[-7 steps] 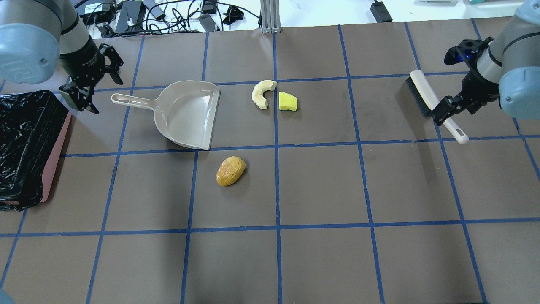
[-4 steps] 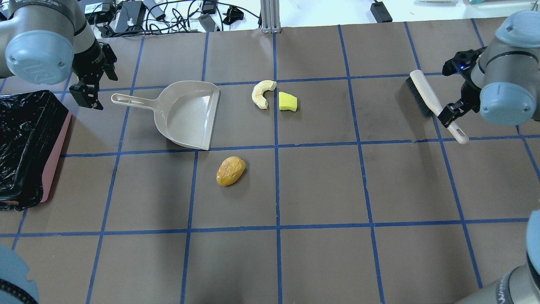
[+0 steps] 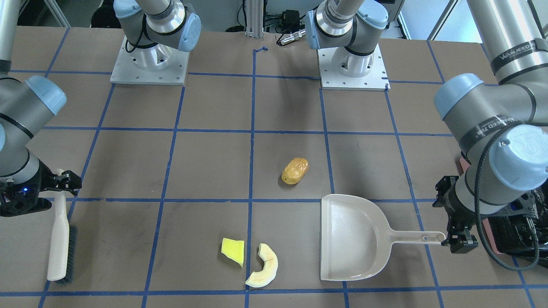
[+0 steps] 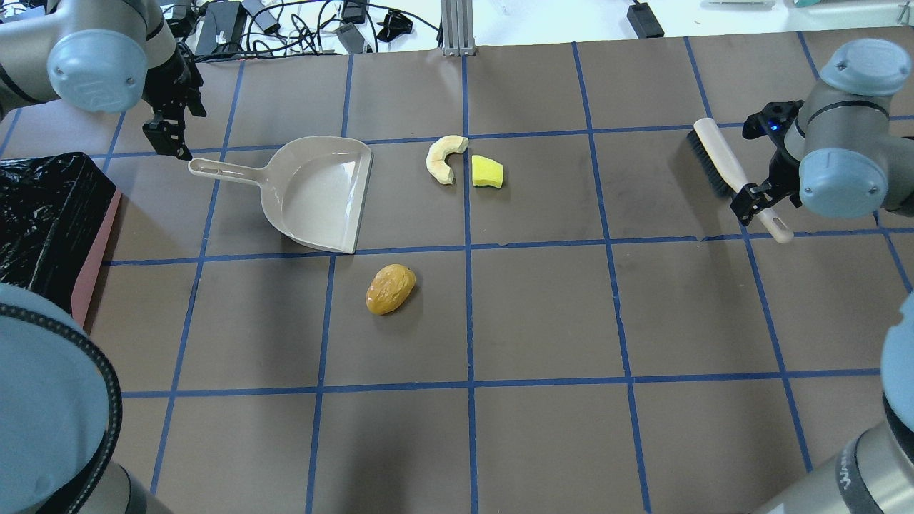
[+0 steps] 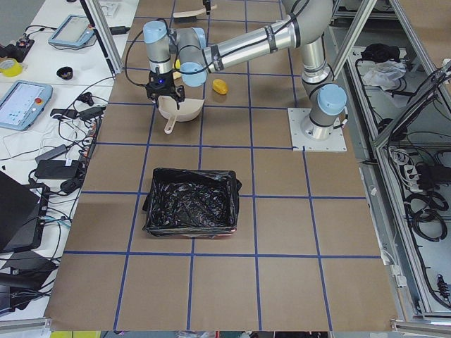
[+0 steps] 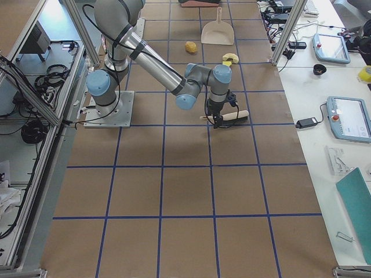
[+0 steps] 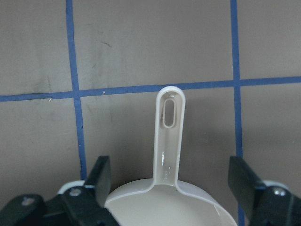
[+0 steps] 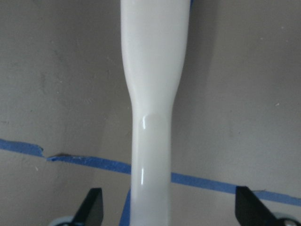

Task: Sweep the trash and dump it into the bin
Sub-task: 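Grasp the dustpan handle with left gripper while right gripper grasps brush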

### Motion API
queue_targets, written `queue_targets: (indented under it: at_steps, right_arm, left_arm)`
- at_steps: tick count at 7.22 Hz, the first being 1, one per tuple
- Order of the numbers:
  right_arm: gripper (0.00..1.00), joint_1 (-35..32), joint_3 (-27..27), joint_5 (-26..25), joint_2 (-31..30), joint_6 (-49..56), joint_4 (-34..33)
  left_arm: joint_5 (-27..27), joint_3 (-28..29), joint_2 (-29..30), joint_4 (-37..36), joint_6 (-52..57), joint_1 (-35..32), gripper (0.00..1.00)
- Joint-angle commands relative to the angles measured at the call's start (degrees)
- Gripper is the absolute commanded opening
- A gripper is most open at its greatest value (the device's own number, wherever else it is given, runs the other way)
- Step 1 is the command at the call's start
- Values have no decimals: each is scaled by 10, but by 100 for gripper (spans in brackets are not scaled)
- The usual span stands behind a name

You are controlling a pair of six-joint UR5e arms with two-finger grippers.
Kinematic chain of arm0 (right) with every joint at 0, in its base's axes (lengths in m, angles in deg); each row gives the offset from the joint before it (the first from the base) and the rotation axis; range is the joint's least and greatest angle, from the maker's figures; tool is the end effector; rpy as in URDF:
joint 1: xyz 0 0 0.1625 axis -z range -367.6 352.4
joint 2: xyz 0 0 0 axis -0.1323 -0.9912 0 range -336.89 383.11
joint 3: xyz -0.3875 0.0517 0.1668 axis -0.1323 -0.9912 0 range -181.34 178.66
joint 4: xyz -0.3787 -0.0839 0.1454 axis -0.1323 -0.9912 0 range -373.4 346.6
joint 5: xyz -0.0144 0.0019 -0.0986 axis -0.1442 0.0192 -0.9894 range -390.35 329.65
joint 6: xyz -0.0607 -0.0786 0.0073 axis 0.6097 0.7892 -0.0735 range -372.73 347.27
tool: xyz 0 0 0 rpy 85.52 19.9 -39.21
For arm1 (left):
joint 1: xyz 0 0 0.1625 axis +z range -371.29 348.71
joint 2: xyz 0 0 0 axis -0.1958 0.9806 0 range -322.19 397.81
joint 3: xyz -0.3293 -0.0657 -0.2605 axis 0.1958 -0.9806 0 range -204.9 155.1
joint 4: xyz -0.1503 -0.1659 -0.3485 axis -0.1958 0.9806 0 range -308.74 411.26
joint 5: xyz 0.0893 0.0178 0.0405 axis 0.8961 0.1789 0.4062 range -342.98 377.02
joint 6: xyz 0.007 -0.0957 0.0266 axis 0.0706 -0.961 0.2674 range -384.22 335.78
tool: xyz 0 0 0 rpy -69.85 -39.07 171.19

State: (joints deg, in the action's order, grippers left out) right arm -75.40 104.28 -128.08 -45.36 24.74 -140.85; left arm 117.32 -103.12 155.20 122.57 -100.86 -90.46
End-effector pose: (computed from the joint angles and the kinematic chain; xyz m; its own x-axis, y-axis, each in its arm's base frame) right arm -0.1039 -0.5719 0.2228 -0.9578 -0.2655 0.1100 -0.2580 0.9630 0.0777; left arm 0.0141 -0.6876 0.3418 -0.0403 -0.9991 0.0108 -0.9818 0.0376 -0.1863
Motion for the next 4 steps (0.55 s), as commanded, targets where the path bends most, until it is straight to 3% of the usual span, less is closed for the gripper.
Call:
queue_targets:
  at_steps: [1, 2, 4]
  right_arm:
    - [97, 0, 0, -1, -28, -4, 54]
    - [96, 0, 1, 1, -29, -4, 59]
    - [77, 0, 5, 3, -25, 2, 57]
  left_arm:
    - [-5, 53, 55, 0, -50, -5, 92]
    - [-21, 62, 66, 0, -67, -10, 92]
    - [-22, 48, 70, 2, -91, -35, 84]
